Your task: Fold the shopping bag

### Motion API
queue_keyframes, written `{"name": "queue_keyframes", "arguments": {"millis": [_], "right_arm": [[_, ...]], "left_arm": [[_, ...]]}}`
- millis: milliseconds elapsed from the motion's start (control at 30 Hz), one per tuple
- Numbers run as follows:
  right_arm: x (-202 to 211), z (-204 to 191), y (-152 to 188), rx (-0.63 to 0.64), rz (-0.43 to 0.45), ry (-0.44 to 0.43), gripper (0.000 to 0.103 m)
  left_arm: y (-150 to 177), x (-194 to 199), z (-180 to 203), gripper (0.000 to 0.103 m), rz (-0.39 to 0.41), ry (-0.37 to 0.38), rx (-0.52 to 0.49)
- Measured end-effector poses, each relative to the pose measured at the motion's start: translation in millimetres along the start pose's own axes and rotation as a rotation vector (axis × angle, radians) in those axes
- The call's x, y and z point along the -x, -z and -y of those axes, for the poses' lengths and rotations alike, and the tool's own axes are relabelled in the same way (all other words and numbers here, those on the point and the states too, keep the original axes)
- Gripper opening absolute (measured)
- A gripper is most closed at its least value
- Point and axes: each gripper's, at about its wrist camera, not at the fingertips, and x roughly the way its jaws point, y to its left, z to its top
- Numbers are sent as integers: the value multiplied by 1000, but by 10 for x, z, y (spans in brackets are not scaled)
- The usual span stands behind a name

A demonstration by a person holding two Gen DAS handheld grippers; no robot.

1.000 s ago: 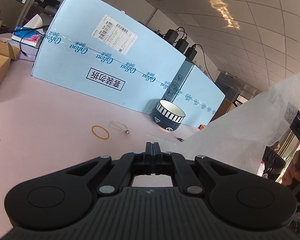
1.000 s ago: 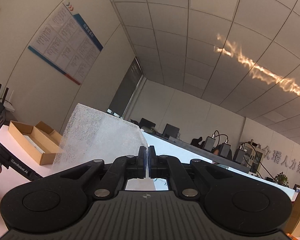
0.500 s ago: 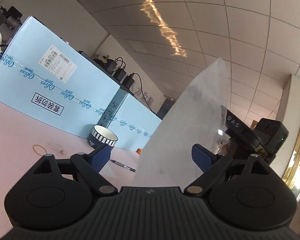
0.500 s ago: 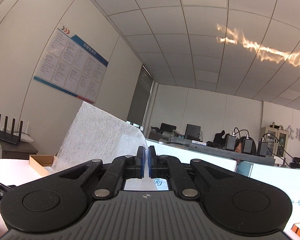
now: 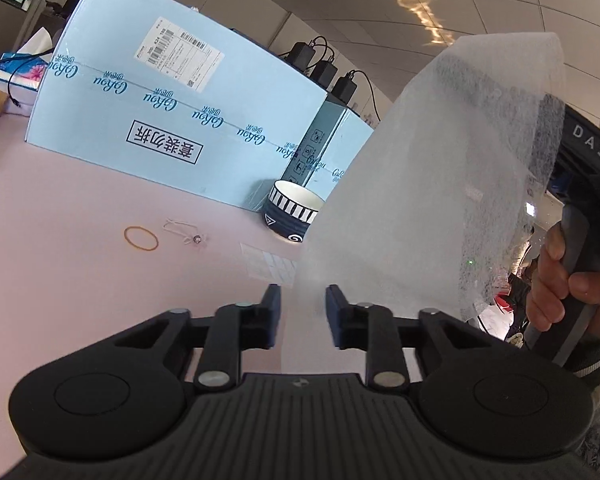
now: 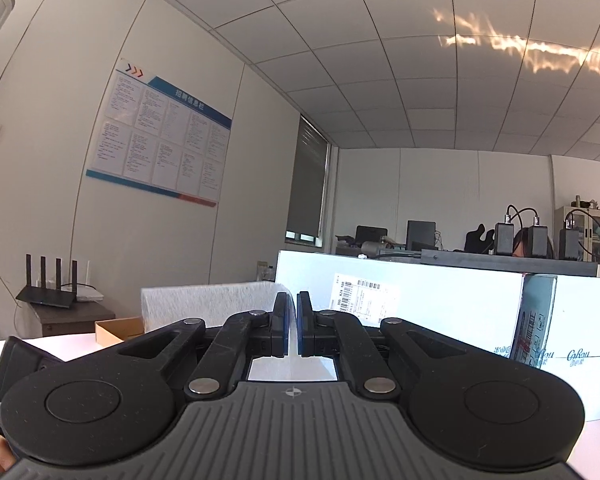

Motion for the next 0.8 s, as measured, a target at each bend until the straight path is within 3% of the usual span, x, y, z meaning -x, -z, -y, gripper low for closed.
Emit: {"name": "queue_keyframes", "arguments": {"millis": [67, 200, 300, 467, 633, 800], "right_arm": [[-41, 55, 25, -5, -5, 13, 4], [-255, 181, 130, -10, -34, 58, 16], [-537, 313, 290, -54, -105, 64, 17], [-986, 467, 618, -174, -267, -10, 24], [-1210, 414, 906, -222, -376, -44, 31], [-1191, 451, 981, -224, -367, 14, 49]], "left_arm": [[14, 6, 1, 0, -7, 11, 0], [22, 109, 8, 0, -9, 44, 26], [-2, 262, 26, 1, 20, 81, 65], [-34, 306, -77, 1, 40, -133, 68], [43, 251, -277, 1, 1, -218, 124], [87, 226, -429, 1, -29, -289, 153]]}}
